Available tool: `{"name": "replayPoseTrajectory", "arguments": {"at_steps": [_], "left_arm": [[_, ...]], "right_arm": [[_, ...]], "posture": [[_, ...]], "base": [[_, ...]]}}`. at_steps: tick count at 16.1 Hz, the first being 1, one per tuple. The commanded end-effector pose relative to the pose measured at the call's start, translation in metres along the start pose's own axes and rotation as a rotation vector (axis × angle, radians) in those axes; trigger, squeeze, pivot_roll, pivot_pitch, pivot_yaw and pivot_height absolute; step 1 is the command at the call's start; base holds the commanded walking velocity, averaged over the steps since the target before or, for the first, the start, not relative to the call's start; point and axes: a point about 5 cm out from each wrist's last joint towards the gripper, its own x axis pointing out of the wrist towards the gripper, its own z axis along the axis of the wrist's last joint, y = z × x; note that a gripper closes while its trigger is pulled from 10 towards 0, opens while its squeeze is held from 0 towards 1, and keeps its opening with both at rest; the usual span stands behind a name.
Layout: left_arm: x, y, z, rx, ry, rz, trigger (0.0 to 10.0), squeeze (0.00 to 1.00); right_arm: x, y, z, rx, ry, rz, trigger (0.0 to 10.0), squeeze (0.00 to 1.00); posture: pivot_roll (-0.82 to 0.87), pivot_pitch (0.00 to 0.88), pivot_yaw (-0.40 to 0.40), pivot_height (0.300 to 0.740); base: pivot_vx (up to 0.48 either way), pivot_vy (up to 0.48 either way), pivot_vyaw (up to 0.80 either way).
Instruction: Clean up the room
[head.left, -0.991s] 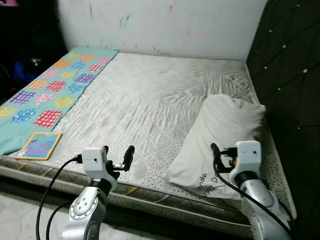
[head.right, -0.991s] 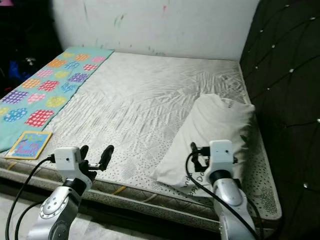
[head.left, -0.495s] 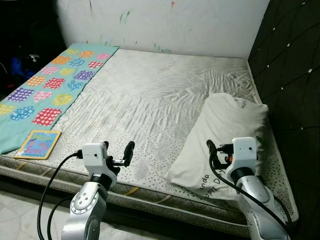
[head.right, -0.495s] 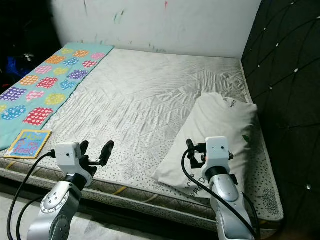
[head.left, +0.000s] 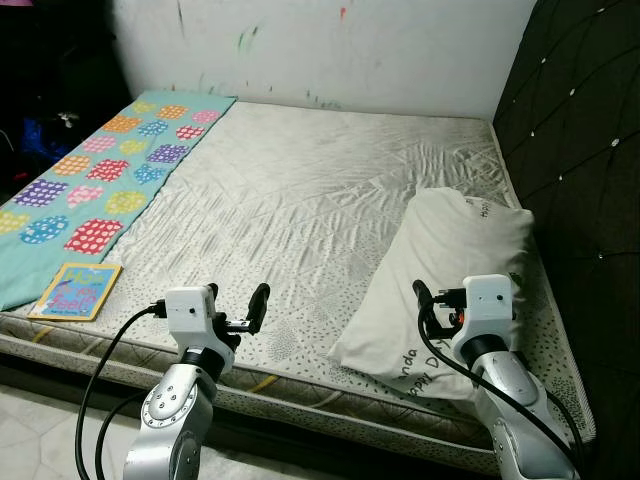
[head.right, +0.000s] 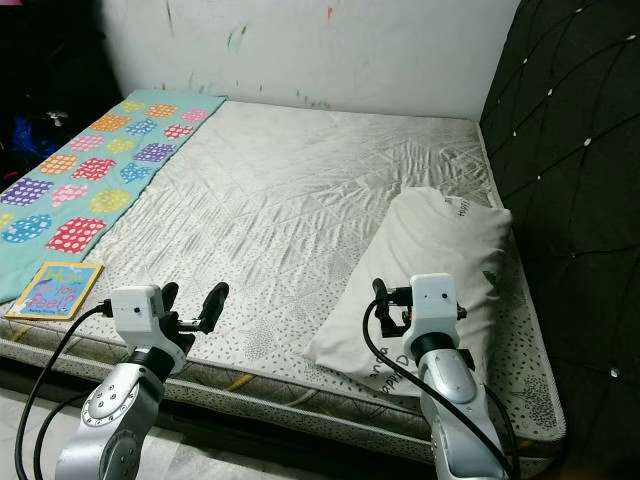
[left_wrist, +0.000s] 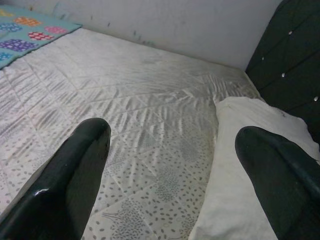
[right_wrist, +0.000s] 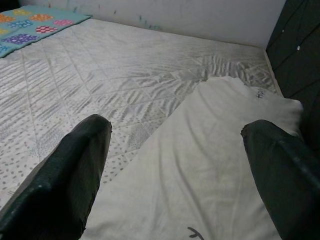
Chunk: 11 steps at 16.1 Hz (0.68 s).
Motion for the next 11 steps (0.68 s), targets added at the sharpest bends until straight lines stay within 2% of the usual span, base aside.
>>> {"name": "replayPoseTrajectory", "arguments": {"at_steps": [1,11], "left_arm": [[0.0012,0.0020,0.0015,0.013,-0.004,0.001,10.0,0.00],[0.0003,-0.0006,0.0005,0.005,-0.006,0.006,10.0,0.00]], "right_arm": [[0.0020,0.0005,0.0019,0.000,-0.005,0.002,10.0,0.00],[0.0017,0.0011,0.0017,-0.014,-0.005,0.009,10.0,0.00]], "posture": [[-0.09,0.000,0.029,0.740],[-0.08,0.000,0.025,0.740]], "base": [[0.000,0.000,0.00],[0.000,0.000,0.00]]}}
